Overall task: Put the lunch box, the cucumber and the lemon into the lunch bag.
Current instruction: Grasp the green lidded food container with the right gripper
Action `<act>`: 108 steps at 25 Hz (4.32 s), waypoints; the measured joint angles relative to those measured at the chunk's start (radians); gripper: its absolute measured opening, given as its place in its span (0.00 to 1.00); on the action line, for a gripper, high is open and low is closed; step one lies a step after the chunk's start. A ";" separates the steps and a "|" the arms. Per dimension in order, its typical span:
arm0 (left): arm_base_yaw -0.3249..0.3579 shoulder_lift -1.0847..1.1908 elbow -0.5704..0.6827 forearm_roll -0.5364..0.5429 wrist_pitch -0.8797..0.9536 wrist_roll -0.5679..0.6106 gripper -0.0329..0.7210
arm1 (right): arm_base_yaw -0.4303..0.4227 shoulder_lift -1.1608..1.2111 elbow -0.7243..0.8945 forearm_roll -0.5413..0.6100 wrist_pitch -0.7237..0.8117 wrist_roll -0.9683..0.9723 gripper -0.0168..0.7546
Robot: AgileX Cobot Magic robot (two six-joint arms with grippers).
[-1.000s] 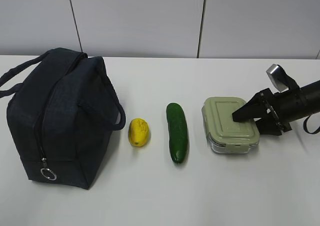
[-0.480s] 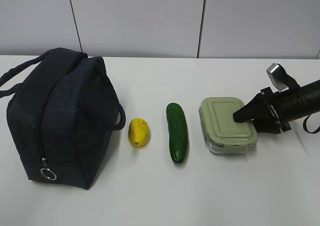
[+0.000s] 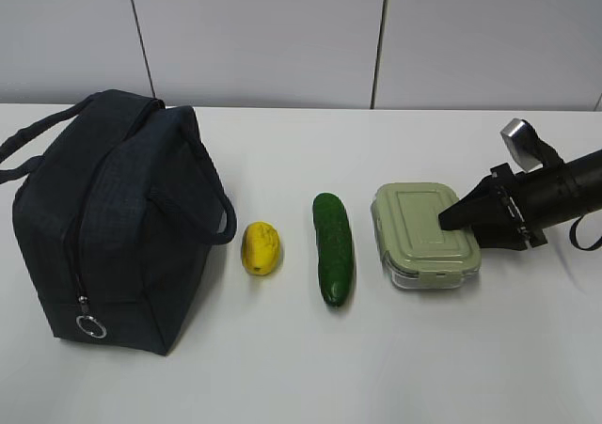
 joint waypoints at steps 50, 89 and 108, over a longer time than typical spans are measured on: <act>0.000 0.000 0.000 0.000 0.000 0.000 0.36 | 0.000 0.000 0.000 0.006 0.006 0.002 0.53; 0.000 0.000 0.000 0.000 0.000 0.000 0.36 | 0.000 0.000 0.000 0.003 0.006 0.070 0.49; 0.000 0.000 0.000 0.000 0.000 0.000 0.36 | 0.002 -0.008 0.000 -0.012 0.002 0.120 0.49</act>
